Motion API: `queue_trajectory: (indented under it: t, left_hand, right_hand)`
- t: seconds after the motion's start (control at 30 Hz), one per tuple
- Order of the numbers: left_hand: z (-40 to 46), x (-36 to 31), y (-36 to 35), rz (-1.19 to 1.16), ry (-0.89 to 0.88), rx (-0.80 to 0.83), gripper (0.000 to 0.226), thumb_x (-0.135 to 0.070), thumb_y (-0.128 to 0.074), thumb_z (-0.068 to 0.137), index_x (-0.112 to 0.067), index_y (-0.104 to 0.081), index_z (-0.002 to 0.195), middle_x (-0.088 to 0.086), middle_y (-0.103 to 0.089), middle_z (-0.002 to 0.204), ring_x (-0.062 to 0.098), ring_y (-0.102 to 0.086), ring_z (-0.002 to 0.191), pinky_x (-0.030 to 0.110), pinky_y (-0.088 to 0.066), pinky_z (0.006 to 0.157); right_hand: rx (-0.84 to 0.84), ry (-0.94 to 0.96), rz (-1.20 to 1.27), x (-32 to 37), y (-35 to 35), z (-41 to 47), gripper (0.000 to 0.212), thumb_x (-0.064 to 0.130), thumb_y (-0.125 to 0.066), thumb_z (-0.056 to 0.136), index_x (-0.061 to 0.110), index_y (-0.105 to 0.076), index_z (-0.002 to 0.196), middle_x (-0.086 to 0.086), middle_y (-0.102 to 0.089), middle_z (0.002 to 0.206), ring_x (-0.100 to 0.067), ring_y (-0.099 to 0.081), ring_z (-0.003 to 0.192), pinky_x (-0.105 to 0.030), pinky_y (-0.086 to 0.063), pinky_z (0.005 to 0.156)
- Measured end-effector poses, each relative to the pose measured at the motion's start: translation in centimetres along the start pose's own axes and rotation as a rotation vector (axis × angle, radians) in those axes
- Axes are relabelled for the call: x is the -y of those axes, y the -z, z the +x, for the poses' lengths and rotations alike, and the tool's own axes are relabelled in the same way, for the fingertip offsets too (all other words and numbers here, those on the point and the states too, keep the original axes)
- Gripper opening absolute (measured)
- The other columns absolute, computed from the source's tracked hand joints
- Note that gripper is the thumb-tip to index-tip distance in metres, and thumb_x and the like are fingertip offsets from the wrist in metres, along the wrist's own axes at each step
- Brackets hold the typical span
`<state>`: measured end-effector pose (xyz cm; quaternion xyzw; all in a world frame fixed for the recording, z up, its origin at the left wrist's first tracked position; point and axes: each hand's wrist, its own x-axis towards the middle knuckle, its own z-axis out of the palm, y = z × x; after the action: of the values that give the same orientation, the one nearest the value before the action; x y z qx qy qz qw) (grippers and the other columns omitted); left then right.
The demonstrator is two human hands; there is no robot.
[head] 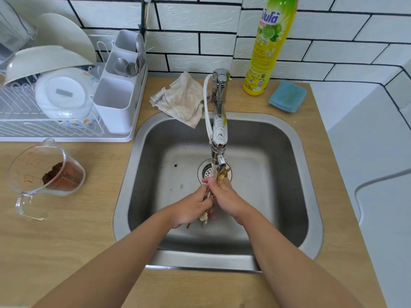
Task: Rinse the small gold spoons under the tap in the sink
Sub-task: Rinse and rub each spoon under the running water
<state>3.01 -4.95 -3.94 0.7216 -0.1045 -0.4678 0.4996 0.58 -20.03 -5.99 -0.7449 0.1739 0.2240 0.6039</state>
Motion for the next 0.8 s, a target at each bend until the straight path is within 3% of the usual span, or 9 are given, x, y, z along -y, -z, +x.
queue_trajectory:
  t: [0.07, 0.13, 0.2, 0.27, 0.37, 0.47, 0.6, 0.7, 0.8]
  left_hand:
    - [-0.3, 0.0, 0.4, -0.023, 0.040, -0.018, 0.019, -0.015, -0.039, 0.099, -0.021, -0.045, 0.116, 0.010, -0.063, 0.086, 0.018, -0.069, 0.075, 0.036, -0.059, 0.067]
    - [-0.6, 0.5, 1.0, -0.071, 0.064, -0.031, 0.008, -0.013, -0.042, 0.095, -0.015, -0.045, 0.102, 0.010, -0.055, 0.080, 0.018, -0.061, 0.069, 0.047, -0.058, 0.076]
    - [-1.1, 1.0, 1.6, -0.154, 0.074, -0.030, 0.004, -0.010, -0.042, 0.093, -0.011, -0.042, 0.097, 0.007, -0.047, 0.074, 0.015, -0.051, 0.061, 0.039, -0.056, 0.070]
    - [-1.5, 1.4, 2.0, -0.208, 0.094, -0.046, 0.005, -0.009, -0.037, 0.098, -0.012, -0.041, 0.094, 0.002, -0.043, 0.069, 0.014, -0.044, 0.054, 0.034, -0.051, 0.062]
    - [-1.6, 1.5, 2.0, -0.199, 0.128, -0.054, 0.015, -0.020, -0.036, 0.103, -0.013, -0.039, 0.090, -0.003, -0.041, 0.061, 0.014, -0.039, 0.048, 0.031, -0.049, 0.054]
    - [-1.4, 1.4, 1.5, -0.104, 0.089, -0.067, 0.029, -0.037, -0.038, 0.106, -0.013, -0.043, 0.091, -0.004, -0.044, 0.060, 0.015, -0.041, 0.047, 0.029, -0.049, 0.051]
    - [-1.0, 1.4, 1.2, -0.020, 0.045, -0.141, 0.031, -0.038, -0.035, 0.107, -0.013, -0.050, 0.097, 0.002, -0.061, 0.065, 0.018, -0.050, 0.045, 0.029, -0.048, 0.051]
    - [-0.7, 1.5, 1.5, -0.080, 0.078, -0.164, 0.034, -0.042, -0.035, 0.107, -0.013, -0.050, 0.100, 0.010, -0.075, 0.081, 0.023, -0.065, 0.054, 0.028, -0.051, 0.051]
    - [-0.5, 1.6, 1.6, -0.126, 0.103, -0.203, 0.034, -0.043, -0.037, 0.106, -0.014, -0.052, 0.095, 0.011, -0.077, 0.085, 0.027, -0.074, 0.071, 0.028, -0.053, 0.054]
  right_hand:
    - [0.061, -0.013, 0.096, 0.0, 0.2, -0.1, 0.042, 0.070, -0.042, 0.099, 0.037, -0.062, 0.114, 0.003, -0.060, 0.134, -0.014, -0.058, 0.125, -0.039, -0.039, 0.112]
    - [0.012, -0.016, 0.180, 0.0, 0.8, -0.1, 0.047, 0.068, -0.055, 0.095, 0.027, -0.065, 0.117, 0.001, -0.072, 0.114, -0.013, -0.065, 0.108, -0.031, -0.045, 0.096]
    - [-0.102, 0.029, 0.320, -0.3, 1.6, 0.3, 0.031, 0.047, -0.071, 0.095, 0.031, -0.060, 0.120, 0.002, -0.074, 0.092, -0.010, -0.067, 0.086, -0.028, -0.048, 0.080]
    - [-0.142, 0.096, 0.378, -0.5, 1.7, 0.5, 0.029, 0.025, -0.078, 0.093, 0.034, -0.064, 0.116, 0.002, -0.076, 0.081, -0.007, -0.068, 0.074, -0.024, -0.051, 0.069]
    - [-0.106, 0.152, 0.342, -0.5, 1.1, 0.3, 0.013, 0.016, -0.076, 0.092, 0.025, -0.075, 0.101, -0.002, -0.079, 0.083, -0.009, -0.073, 0.076, -0.024, -0.056, 0.070]
    - [-0.111, 0.158, 0.381, -0.4, 0.8, 0.2, 0.019, 0.010, -0.072, 0.094, 0.021, -0.071, 0.109, -0.005, -0.078, 0.082, -0.012, -0.072, 0.074, -0.025, -0.058, 0.073]
    - [-0.198, 0.148, 0.366, -0.6, 1.1, 0.3, 0.019, 0.006, -0.073, 0.091, 0.024, -0.072, 0.096, -0.002, -0.077, 0.079, -0.010, -0.070, 0.069, -0.022, -0.057, 0.068]
    - [-0.227, 0.137, 0.388, -0.6, 1.4, 0.3, 0.011, 0.009, -0.078, 0.090, 0.019, -0.074, 0.093, -0.003, -0.079, 0.083, -0.011, -0.073, 0.074, -0.023, -0.058, 0.068]
    - [-0.198, 0.141, 0.401, -0.5, 1.3, 0.4, 0.019, 0.006, -0.064, 0.100, 0.017, -0.076, 0.092, -0.001, -0.080, 0.086, -0.010, -0.073, 0.076, -0.022, -0.060, 0.070]
